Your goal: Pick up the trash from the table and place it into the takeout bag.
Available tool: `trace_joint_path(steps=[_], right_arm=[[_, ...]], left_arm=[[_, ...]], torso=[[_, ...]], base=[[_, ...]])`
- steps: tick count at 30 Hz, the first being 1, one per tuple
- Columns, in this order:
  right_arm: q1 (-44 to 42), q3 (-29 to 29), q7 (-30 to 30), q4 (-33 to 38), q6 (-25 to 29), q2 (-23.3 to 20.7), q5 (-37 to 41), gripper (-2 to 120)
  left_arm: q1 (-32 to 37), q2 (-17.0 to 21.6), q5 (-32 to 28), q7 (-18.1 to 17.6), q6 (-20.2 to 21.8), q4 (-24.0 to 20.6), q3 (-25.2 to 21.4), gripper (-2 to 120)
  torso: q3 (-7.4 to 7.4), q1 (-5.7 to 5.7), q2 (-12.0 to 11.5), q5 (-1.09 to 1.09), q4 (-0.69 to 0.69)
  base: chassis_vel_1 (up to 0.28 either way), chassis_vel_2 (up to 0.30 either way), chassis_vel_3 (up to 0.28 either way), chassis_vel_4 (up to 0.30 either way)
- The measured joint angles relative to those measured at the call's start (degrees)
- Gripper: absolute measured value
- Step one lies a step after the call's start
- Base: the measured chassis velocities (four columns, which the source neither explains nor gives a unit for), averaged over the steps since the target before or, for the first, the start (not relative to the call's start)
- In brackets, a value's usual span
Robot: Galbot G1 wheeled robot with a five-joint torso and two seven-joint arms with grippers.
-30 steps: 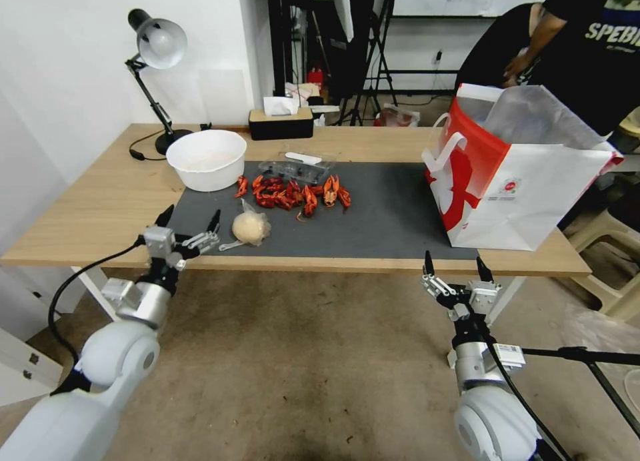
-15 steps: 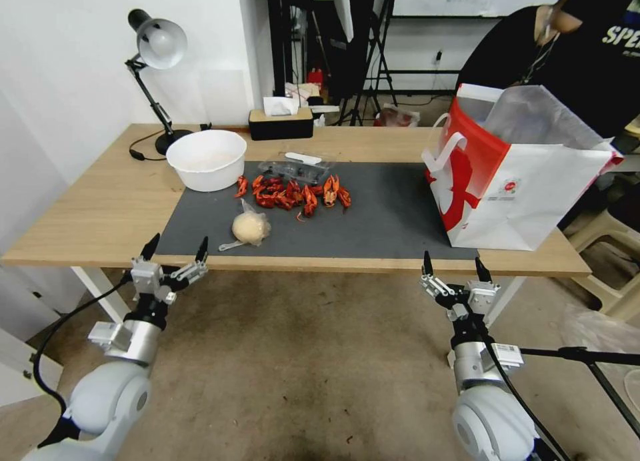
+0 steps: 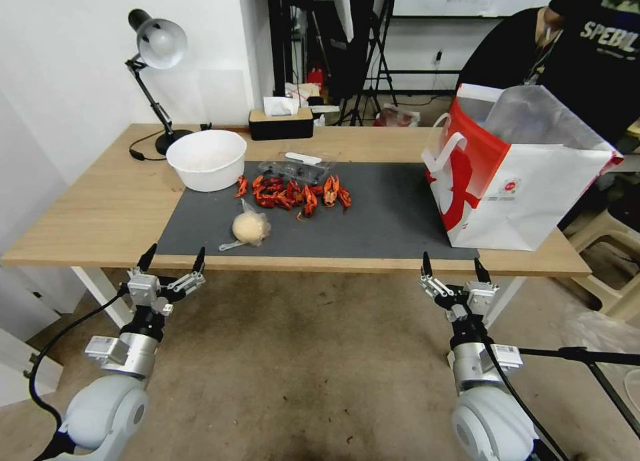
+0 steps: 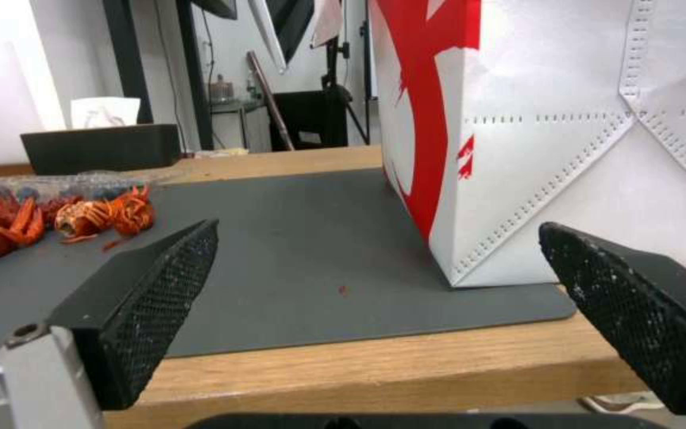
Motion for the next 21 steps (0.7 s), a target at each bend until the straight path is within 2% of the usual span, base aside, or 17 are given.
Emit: trace_joint_path(steps=[10,13,21], right_arm=[[0.04,0.25,0.02,-0.21,0.16,0.01,-0.07,100],[0.25,0.27,0.04,-0.20,0.15,0.05,-0.07,100],[0.96,-0.18,0.05,-0.61,-0.10,0.02,-0.07,100]], left_arm=[[-5.92,2.96,-0.34,-0.17,3.95,-0.70,6.23,100],[-8.49,4.84,-2.66,-0.16,6.04,-0.61,9.04,100],[-12.10,7.33,-6.66,0.55,8.69,1.05,11.04,100]], torso=[[0.00,0.00,-0.01,-0.01,-0.02],[0.00,0.00,-0.01,0.00,-0.01],[0.01,0.01,-0.01,0.00,0.00]], base=[[0.000,0.000,0.000,0.000],[0.000,0.000,0.000,0.000],[0.000,0.000,0.000,0.000]])
